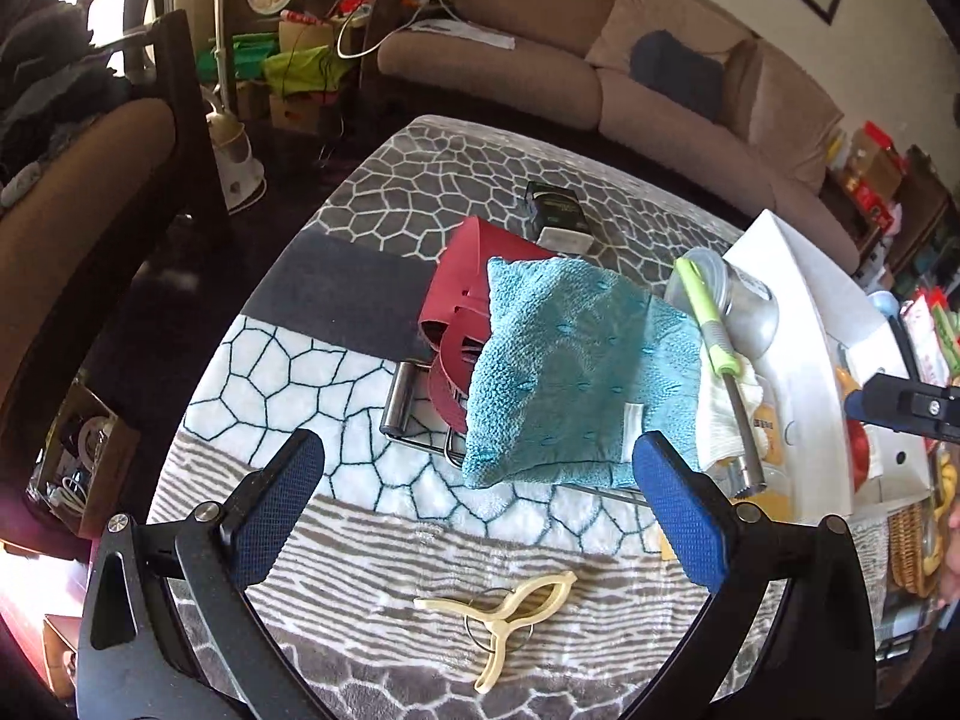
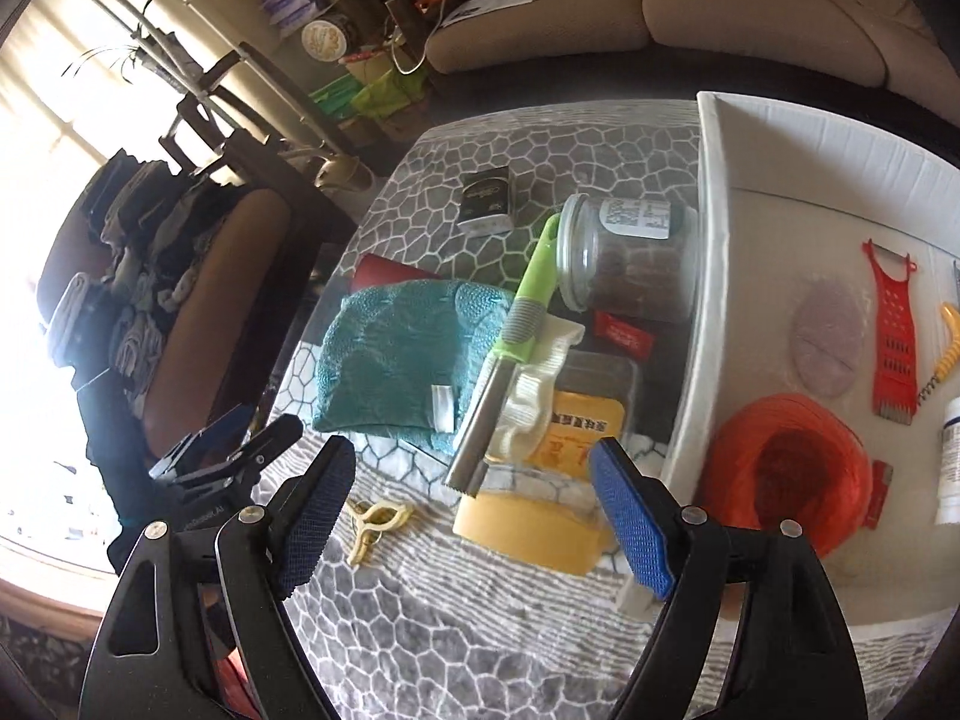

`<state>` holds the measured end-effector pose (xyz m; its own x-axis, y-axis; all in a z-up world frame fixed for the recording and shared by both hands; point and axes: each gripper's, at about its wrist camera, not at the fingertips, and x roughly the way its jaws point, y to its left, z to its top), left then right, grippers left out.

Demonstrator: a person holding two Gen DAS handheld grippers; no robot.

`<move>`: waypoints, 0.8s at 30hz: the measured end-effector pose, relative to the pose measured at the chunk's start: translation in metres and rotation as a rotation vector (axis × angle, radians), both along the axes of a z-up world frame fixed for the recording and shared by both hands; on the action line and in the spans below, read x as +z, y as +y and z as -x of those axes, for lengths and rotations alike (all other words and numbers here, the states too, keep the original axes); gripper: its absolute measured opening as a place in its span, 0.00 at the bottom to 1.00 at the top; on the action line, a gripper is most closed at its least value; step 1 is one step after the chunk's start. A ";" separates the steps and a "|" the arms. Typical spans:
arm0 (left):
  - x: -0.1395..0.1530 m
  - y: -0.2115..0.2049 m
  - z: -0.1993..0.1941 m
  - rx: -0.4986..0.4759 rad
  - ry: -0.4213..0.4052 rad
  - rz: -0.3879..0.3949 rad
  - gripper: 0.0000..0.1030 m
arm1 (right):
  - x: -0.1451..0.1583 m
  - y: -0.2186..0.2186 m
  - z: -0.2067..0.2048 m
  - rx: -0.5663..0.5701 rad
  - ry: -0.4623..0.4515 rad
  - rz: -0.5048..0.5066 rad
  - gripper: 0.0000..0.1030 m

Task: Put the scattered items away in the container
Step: 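Reach the right gripper to the green-handled metal scoop and grasp it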

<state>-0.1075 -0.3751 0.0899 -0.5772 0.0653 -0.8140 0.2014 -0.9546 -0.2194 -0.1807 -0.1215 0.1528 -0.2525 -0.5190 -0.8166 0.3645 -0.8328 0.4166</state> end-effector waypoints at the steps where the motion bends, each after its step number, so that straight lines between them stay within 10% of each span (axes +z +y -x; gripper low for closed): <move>1: -0.003 0.000 0.001 -0.004 0.000 -0.002 1.00 | -0.005 -0.007 0.006 -0.007 0.001 -0.016 0.81; 10: -0.003 0.038 0.011 -0.156 0.034 -0.015 1.00 | -0.052 -0.040 0.069 -0.087 -0.040 -0.099 0.74; 16: 0.005 0.088 0.017 -0.292 0.072 0.004 1.00 | -0.073 -0.042 0.084 -0.106 -0.084 -0.110 0.24; 24: 0.008 0.117 0.026 -0.300 0.078 -0.030 1.00 | -0.045 -0.025 0.064 -0.090 -0.044 -0.026 0.20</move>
